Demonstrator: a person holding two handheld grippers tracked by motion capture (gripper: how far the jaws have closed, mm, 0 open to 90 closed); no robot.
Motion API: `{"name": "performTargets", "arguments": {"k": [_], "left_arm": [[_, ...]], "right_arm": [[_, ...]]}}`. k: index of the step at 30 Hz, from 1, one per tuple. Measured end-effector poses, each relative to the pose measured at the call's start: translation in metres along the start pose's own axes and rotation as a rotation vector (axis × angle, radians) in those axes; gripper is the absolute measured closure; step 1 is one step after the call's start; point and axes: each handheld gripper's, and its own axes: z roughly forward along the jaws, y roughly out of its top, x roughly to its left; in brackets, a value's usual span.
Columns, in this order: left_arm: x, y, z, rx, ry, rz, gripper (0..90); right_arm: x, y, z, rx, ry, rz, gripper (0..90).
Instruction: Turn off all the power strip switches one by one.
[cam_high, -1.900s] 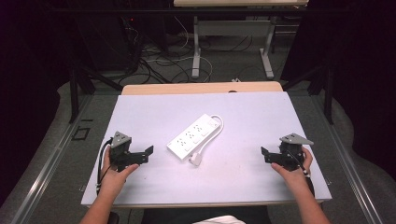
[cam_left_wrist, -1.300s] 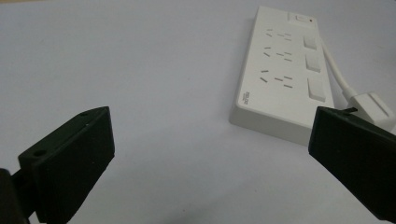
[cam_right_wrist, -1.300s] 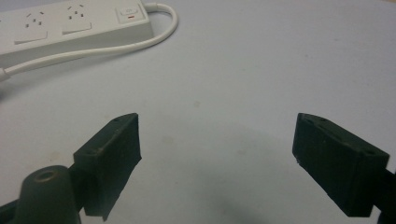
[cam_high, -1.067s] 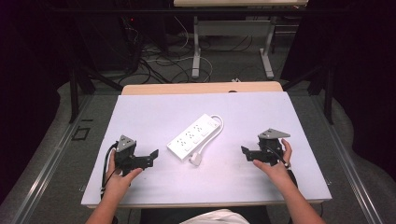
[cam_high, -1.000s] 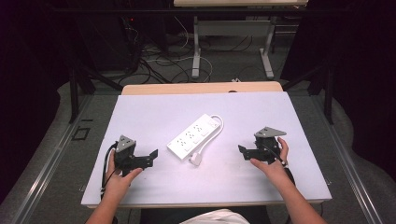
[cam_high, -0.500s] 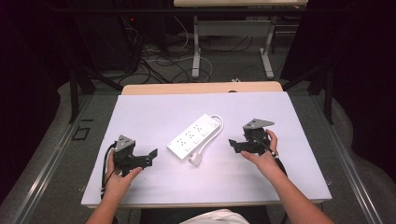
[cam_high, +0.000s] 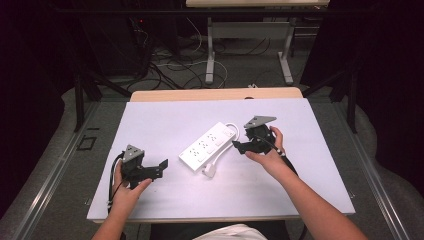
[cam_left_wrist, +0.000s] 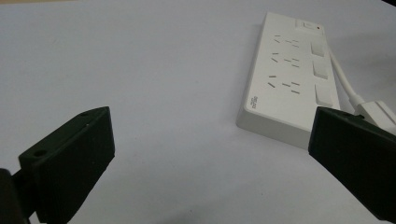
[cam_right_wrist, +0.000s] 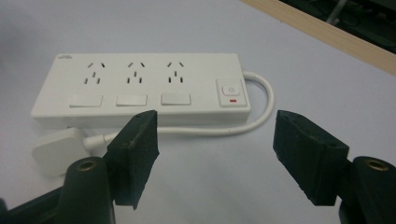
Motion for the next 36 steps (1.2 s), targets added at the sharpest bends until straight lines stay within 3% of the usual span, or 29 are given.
{"name": "performTargets", "arguments": {"k": [8, 15, 17, 29, 36], "left_arm": [[0.000, 0.000, 0.000, -0.003, -0.006, 0.004, 0.3], [0.000, 0.000, -0.001, -0.003, -0.004, 0.003, 0.4], [0.000, 0.001, -0.001, -0.005, -0.005, 0.002, 0.4], [0.002, 0.000, -0.001, 0.002, -0.005, -0.002, 0.4], [0.003, 0.000, -0.001, -0.001, -0.001, -0.003, 0.4]], "right_arm": [[0.007, 0.023, 0.010, 0.001, 0.015, -0.030, 35.0], [0.007, 0.032, 0.024, 0.008, 0.023, -0.020, 39.3], [0.007, 0.035, 0.030, 0.033, 0.016, -0.024, 41.0], [0.004, 0.042, 0.045, 0.059, 0.012, -0.005, 46.3], [-0.002, 0.040, 0.052, 0.091, 0.001, 0.033, 51.8]]}}
